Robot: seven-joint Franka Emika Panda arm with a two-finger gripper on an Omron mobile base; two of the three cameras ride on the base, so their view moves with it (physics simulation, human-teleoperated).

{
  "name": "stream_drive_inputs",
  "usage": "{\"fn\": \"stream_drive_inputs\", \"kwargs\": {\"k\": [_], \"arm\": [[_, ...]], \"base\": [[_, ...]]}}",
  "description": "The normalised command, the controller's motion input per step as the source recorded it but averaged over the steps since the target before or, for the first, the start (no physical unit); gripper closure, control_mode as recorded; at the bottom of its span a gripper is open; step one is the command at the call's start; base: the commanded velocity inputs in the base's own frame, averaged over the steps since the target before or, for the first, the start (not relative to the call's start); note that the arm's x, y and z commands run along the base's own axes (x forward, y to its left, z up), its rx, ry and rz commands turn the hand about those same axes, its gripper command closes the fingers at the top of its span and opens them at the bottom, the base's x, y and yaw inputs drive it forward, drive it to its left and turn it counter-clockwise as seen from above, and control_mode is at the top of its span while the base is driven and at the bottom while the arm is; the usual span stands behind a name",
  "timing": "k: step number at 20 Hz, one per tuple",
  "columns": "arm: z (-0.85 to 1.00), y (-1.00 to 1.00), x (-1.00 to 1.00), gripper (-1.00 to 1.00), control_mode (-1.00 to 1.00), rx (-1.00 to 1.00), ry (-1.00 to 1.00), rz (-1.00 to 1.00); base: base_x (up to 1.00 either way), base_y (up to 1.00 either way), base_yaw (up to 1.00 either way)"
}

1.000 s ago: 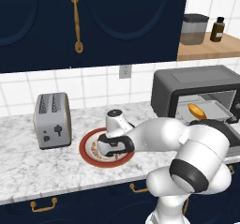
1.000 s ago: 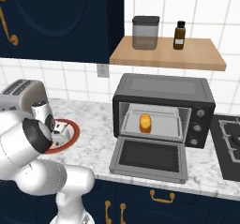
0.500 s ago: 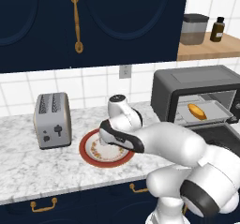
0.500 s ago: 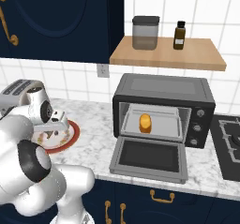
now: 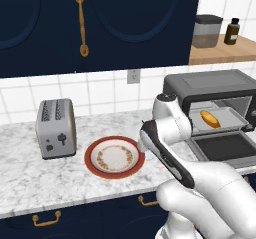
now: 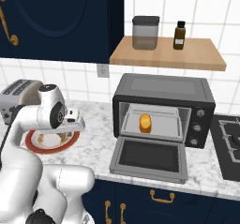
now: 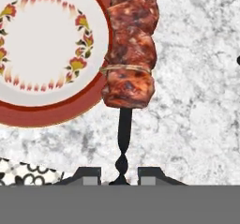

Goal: Pick up the kebab skewer and baguette bread, and place them inside the toaster oven. Close the toaster oven door and start by setting the timer.

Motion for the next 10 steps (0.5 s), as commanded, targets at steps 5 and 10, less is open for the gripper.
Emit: {"fn": "stream_drive_inputs", "kwargs": {"k": [5,10], "arm": [[0.39,-1.00,-0.44,1.00,-1.00,0.01,0.00,0.04],[0.34,-1.00,-0.27,1.00,-1.00,0.00,0.00,0.03]], "base": [[0.00,0.00,0.00],[0.00,0.00,0.00]]}}
